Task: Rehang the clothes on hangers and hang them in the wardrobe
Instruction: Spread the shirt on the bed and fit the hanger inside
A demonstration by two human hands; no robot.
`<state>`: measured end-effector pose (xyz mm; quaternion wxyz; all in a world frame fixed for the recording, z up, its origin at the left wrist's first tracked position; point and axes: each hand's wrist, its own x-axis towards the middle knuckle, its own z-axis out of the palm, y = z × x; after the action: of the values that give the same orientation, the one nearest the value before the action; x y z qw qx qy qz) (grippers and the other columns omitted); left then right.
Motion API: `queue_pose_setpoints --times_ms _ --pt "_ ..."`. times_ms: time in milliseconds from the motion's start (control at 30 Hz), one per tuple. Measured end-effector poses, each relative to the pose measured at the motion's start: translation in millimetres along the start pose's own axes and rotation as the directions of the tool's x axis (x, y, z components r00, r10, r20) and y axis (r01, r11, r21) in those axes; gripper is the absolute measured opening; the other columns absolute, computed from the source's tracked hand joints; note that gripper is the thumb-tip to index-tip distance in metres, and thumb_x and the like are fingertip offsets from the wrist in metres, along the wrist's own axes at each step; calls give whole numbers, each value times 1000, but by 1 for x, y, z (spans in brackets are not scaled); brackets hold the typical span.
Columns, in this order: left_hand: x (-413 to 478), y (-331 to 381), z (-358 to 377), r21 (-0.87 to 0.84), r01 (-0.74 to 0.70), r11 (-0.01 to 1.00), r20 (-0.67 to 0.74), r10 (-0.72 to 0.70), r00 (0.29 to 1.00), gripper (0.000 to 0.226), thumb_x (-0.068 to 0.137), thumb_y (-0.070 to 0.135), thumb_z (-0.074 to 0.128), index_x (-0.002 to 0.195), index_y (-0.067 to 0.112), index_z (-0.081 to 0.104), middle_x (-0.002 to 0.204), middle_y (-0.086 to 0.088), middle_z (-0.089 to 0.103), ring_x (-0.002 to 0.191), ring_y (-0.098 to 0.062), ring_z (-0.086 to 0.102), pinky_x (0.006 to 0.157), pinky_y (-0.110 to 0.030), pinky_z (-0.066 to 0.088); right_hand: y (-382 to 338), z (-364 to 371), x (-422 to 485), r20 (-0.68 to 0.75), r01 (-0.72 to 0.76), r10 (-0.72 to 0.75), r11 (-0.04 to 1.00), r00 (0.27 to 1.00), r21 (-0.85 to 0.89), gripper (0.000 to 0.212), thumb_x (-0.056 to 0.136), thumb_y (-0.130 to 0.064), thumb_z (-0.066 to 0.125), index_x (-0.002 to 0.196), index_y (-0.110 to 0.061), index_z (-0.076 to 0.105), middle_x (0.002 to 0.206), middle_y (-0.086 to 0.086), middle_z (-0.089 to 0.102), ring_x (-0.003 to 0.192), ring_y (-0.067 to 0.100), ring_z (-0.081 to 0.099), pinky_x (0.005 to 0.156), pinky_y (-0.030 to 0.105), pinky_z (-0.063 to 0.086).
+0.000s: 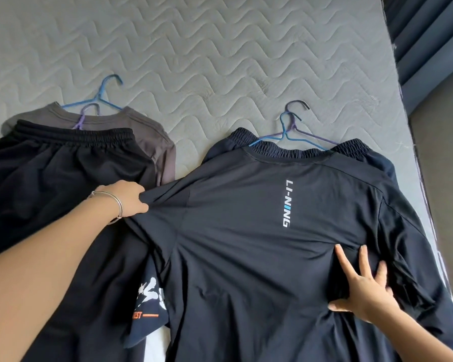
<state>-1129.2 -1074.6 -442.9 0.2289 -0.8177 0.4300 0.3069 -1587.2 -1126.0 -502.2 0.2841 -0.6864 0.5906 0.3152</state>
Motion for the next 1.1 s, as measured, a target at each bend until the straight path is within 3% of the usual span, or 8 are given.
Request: queue_pose_setpoints --times_ms 100,233,367,467,633,767,900,1100 --pt "-1 -7 -9 -239 -63 969 84 85 993 21 88 29 57 96 12 64 110 -7 66 99 -24 59 81 -27 40 0 1 0 -1 -3 3 1000 1000 -2 125 68 -50 74 119 -45 -40 151 2 -36 142 42 -13 110 53 26" --pt "-22 -21 -29 -853 20 522 176 252 952 59 55 42 84 104 14 69 104 -2 73 100 -19 68 85 -27 47 -1 1 1 -9 -8 8 1000 1000 -5 125 67 -51 74 134 -47 -31 151 2 -35 142 42 -13 110 52 26" --pt "-32 -34 -25 -287 9 958 518 147 842 40 66 22 80 99 8 66 101 -5 73 93 -20 68 82 -29 54 0 1 1 -6 -6 6 1000 1000 3 126 66 -48 77 133 -48 -30 152 2 -34 142 42 -13 110 53 25" --pt "-16 -55 -12 30 68 997 97 -71 993 22 75 27 72 88 13 62 90 -5 65 89 -26 59 71 -30 45 2 2 3 -20 -4 4 1000 1000 11 127 65 -46 78 133 -48 -29 152 1 -33 142 42 -14 110 54 25" --pt "-17 -76 10 -15 421 907 -306 -405 862 40 84 22 54 123 20 51 133 -14 47 120 -36 42 102 -43 33 3 2 2 -47 3 -1 999 999 37 127 64 -45 79 122 -51 -33 152 0 -32 142 40 -15 110 55 25" --pt "-50 23 62 101 -55 993 -711 111 694 36 69 13 56 104 16 61 122 -10 55 116 -31 44 89 -43 33 4 4 3 -67 2 3 997 998 73 128 64 -42 80 131 -51 -28 153 0 -31 142 40 -16 109 56 24" --pt "-100 181 151 202 -600 774 -588 586 558 37 67 20 55 102 24 62 122 1 62 121 -20 47 99 -36 32 5 2 2 -42 -2 7 995 999 104 129 62 -40 82 135 -52 -23 152 -2 -33 142 38 -18 109 58 23" --pt "-100 294 196 -102 -579 809 -539 444 716 47 79 32 43 122 20 55 135 2 56 127 -16 42 110 -33 18 16 2 -4 -54 112 -104 980 993 162 110 72 -41 73 141 -50 -13 152 -3 -32 141 38 -21 112 58 16"
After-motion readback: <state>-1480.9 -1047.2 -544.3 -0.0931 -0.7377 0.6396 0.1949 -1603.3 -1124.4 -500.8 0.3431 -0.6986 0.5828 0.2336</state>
